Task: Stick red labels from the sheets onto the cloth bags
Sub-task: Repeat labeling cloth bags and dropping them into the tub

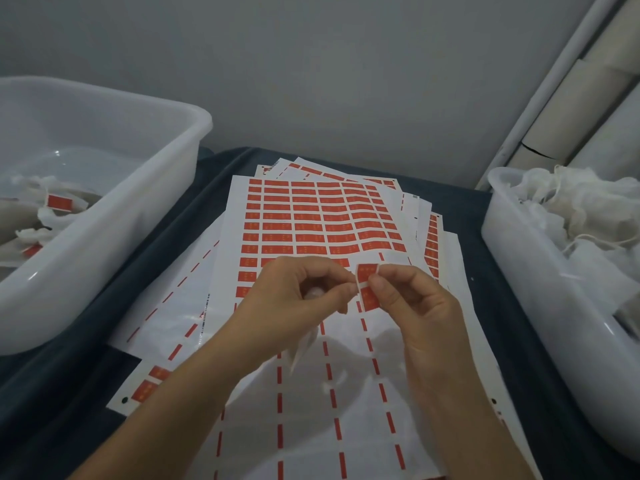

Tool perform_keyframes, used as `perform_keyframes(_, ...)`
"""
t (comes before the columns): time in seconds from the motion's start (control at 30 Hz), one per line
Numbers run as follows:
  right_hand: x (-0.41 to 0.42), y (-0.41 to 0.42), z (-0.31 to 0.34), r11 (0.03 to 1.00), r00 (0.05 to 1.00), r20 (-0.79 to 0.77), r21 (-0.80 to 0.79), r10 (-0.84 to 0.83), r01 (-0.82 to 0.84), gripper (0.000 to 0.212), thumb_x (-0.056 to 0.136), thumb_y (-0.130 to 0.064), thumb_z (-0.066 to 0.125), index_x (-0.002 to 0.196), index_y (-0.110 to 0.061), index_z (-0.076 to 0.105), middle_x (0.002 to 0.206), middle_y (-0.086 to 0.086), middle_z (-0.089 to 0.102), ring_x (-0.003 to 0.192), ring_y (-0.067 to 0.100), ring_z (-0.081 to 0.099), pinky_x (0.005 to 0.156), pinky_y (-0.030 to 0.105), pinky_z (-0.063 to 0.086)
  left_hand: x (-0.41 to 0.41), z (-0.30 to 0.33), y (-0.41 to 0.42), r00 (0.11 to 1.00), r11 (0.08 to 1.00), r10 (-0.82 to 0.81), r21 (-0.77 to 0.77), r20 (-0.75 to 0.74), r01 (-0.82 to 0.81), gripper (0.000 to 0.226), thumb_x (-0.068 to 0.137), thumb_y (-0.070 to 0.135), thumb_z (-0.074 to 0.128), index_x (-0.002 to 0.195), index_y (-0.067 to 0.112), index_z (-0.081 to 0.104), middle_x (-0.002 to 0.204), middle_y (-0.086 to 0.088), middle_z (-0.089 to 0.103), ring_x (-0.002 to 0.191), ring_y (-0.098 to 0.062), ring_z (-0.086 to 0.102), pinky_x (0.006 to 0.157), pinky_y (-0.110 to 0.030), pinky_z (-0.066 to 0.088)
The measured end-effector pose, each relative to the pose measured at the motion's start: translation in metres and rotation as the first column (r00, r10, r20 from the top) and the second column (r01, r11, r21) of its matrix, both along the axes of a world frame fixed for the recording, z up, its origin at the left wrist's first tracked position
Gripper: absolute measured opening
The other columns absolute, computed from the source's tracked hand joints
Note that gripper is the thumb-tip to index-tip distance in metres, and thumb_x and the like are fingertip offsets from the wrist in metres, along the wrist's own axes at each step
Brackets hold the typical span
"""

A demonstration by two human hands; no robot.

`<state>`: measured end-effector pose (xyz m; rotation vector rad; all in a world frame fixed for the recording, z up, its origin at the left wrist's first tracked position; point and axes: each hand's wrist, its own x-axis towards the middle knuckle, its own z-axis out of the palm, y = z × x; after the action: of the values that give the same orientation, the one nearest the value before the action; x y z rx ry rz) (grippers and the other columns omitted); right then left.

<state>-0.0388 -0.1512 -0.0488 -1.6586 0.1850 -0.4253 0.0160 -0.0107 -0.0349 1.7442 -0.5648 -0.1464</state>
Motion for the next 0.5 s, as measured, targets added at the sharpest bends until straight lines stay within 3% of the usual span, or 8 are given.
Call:
perform_keyframes(0.17,-0.0004,0.0019,-0.0003,0.995,0.998,0.066,-0.093,-0.016,0.022,0.011,0.070,-0.034,0.060,0.081,-0.032,0.061,0.080,-0.040,0.062,0.086,-0.016,0.059,0.062,-0.003,0.040,-0.0034,0.0007,-0.0013,0.999,1.000,0.019,-0.024,-0.032,-0.020,0.009,0.072,0.040,0.065,0.064,0.036,0.063,0.063,0.024,0.063,0.070,0.007,0.060,0.055,-0.002,0.044)
perform_keyframes(0.33,-0.0028,0.0013,0.0000,0.985,0.994,0.109,-0.168,-0.025,0.043,0.014,0.069,-0.034,0.062,0.083,-0.037,0.061,0.082,-0.041,0.062,0.089,-0.013,0.060,0.067,-0.002,0.042,-0.0009,-0.0040,-0.0030,0.999,0.998,0.052,-0.020,-0.010,-0.053,0.017,0.078,0.025,0.068,0.065,0.034,0.064,0.068,0.023,0.064,0.075,0.007,0.059,0.059,0.000,0.044)
perform_keyframes(0.5,-0.0029,-0.0012,0.0076,0.967,0.995,0.082,-0.246,-0.050,0.069,0.051,0.067,-0.041,0.061,0.114,-0.048,0.042,0.083,-0.049,0.056,0.091,-0.021,0.055,0.084,0.014,0.048,0.0009,-0.0019,-0.0029,0.990,0.997,0.014,-0.072,-0.138,-0.024,0.022,0.076,0.026,0.069,0.056,0.033,0.068,0.058,0.015,0.063,0.061,0.002,0.060,0.052,-0.004,0.043)
